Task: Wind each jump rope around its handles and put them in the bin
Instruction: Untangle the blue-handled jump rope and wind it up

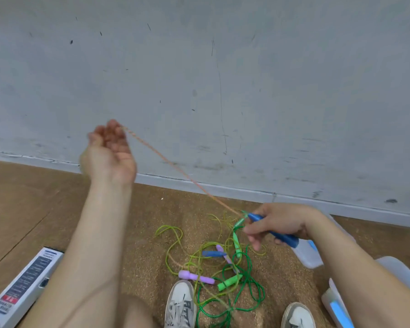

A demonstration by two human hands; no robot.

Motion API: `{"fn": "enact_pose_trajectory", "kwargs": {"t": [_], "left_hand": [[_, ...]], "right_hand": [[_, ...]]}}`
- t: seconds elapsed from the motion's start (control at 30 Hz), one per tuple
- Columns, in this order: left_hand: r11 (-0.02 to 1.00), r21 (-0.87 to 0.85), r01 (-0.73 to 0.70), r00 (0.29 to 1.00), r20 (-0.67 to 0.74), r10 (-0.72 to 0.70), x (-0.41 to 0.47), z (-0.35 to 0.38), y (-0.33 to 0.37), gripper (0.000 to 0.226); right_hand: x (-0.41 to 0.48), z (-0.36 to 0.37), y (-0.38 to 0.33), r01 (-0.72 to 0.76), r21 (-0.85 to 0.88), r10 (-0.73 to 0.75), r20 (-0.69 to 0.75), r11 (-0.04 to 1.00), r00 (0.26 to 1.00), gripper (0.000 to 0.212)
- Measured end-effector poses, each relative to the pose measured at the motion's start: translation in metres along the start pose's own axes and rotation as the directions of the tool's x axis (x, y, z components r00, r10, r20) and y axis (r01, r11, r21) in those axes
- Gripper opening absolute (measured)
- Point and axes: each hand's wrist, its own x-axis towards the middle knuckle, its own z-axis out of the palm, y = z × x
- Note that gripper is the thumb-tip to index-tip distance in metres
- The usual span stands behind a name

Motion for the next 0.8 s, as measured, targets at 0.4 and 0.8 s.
{"fn": "enact_pose_trajectory", "kwargs": {"t": [0.4,0.8], "left_hand": [[-0.299,0.946,-0.123,0.781,-0.093,-0.618,-0.033,-0.035,-0.042,0.008],[-0.031,0.981,-0.190,-0.084,-0.048,-0.995,-0.109,-0.021,-0.092,0.027]], "right_hand": [[-0.005,-0.008,-0.042,0.371,0.876,-0.173,-0.332,0.309,0.927,0.014],[-0.014,-0.025,-0.040,0.503,0.854,-0.163,-0.520,-0.137,0.839,0.024]]}}
